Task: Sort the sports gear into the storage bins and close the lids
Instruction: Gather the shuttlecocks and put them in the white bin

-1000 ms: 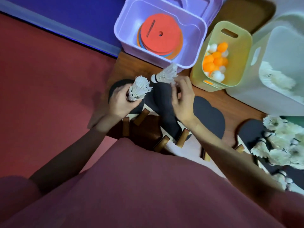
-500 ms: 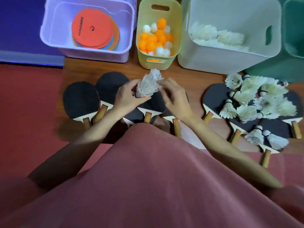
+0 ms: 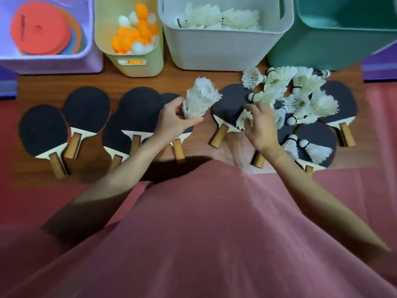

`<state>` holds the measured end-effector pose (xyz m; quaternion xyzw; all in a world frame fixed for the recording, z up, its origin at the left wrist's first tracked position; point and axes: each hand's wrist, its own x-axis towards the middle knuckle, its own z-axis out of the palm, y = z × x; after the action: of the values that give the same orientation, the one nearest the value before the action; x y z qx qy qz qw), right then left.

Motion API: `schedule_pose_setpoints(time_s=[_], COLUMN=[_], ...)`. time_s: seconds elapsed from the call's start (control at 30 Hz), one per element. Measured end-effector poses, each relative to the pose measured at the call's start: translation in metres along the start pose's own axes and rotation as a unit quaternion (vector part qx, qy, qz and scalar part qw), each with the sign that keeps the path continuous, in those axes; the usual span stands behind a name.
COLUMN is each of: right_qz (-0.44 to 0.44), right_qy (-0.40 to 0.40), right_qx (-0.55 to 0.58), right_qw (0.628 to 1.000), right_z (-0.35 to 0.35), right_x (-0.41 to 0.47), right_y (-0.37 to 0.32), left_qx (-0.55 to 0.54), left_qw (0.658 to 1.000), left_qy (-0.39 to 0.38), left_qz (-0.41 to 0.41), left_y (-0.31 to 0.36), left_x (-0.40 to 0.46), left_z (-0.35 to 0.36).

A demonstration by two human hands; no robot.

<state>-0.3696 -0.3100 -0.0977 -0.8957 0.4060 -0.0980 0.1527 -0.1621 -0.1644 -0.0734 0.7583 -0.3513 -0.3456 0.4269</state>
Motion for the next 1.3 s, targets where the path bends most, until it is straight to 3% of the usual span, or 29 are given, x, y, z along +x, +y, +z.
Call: schedule_pose_setpoints(time_s=[0.17,0.33,0.5,0.7,0.87,1.17,1.3], right_qz=[-0.045,-0.059,-0.043,-0.038,-0.055,-0.074,-0.064], right_qy=[-0.080,-0.062,0.052,0.178,0.163,0.065,0.099], right_qx=[-0.141,-0.165,0.003,0.239,0.335,0.337,0.330], right_qw=[0.986,0.983,0.998,0.954,0.926,0.937,0.937], right_z=[-0.001,0.008,-0.015,-0.072,-0.101,-0.106,-0.112], right_x=[0.015,0.032,0.034,0.048,0.071,0.120,0.151], right_y=[0.027,0.031,0.017,-0.023,-0.046,-0.070,-0.082], left_qx=[0.002,0.002,0.019,0.054,0.096,0.192,0.214], left_qw=[0.999,0.999,0.998,0.993,0.988,0.961,0.956], left_qy=[0.024,0.038,0.062,0.097,0.067,0.052,0.048], left_qz=[-0.029,-0.038,-0.027,0.042,0.099,0.193,0.196], left_y=[0.003,0.010,0.011,0.032,0.050,0.086,0.107], left_x=[-0.006,-0.009,-0.009,0.007,0.031,0.078,0.107], left_z=[0.015,0.014,0.001,-0.017,-0.032,-0.056,-0.067])
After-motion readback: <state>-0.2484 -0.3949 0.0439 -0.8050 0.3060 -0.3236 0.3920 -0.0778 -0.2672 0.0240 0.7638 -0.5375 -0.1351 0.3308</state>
